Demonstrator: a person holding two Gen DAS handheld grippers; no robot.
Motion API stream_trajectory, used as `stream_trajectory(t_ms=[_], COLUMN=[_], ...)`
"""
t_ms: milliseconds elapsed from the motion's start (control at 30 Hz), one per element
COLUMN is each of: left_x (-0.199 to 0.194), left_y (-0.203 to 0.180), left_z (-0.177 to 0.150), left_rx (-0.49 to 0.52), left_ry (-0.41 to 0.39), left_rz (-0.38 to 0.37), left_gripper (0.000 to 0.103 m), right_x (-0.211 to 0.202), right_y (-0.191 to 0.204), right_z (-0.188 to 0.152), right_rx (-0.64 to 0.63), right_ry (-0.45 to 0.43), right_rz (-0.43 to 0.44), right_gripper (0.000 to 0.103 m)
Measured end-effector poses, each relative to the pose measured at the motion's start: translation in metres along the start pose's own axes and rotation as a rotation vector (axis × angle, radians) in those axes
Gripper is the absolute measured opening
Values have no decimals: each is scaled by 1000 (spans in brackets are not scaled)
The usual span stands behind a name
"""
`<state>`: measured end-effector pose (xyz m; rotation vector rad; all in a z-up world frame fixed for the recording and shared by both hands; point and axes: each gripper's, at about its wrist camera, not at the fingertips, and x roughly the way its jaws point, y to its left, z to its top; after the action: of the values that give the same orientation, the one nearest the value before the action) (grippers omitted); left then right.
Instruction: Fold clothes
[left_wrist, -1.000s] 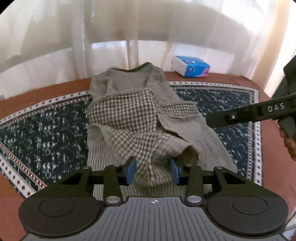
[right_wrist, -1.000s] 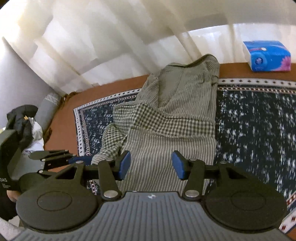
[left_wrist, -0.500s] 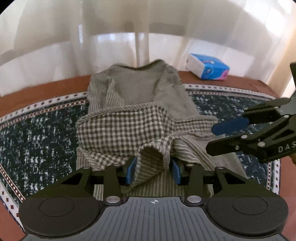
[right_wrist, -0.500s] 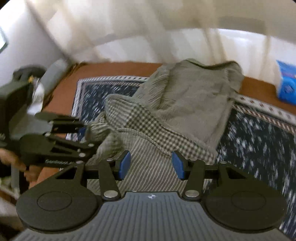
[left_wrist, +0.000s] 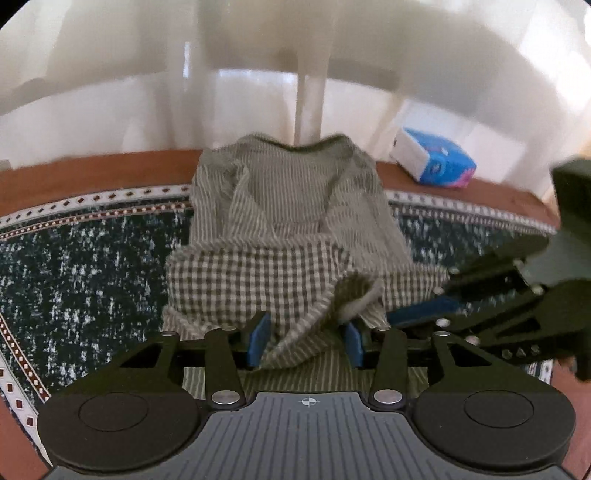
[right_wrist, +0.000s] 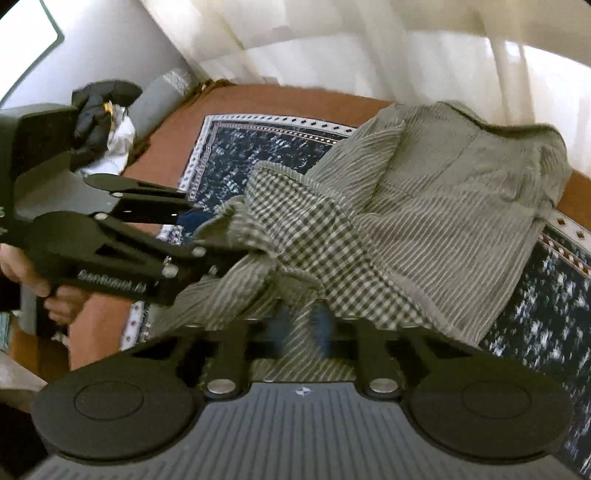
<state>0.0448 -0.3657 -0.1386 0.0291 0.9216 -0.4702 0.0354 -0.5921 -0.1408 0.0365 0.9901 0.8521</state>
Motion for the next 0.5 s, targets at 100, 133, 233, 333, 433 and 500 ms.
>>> stream_trajectory(t_ms=[100,133,233,333,433,500], left_x=[4,7,17,28,41,49], left_y=[0,-1,-1,-3,-6,-8], left_z=[4,5,8,9,8,6], left_rx=[5,8,19,38,73,95], left_ry=[-1,2,11,23,39,45], left_rz=[8,8,12,36,61,76], left_gripper=[60,60,61,64,67,68], right_x=[-24,-32,-53,-64,-73,-77], right_y=[1,2,6,10,15,19], right_z=[-7,-8,-13,-15,-15,-14], right_rx=[41,48,68,72,73,72], right_ry=[-64,-85,-139,-161,-183,-198], right_rz=[-17,-26,-36,-44,-51,-51], right_gripper=[6,5,4,4,3,3])
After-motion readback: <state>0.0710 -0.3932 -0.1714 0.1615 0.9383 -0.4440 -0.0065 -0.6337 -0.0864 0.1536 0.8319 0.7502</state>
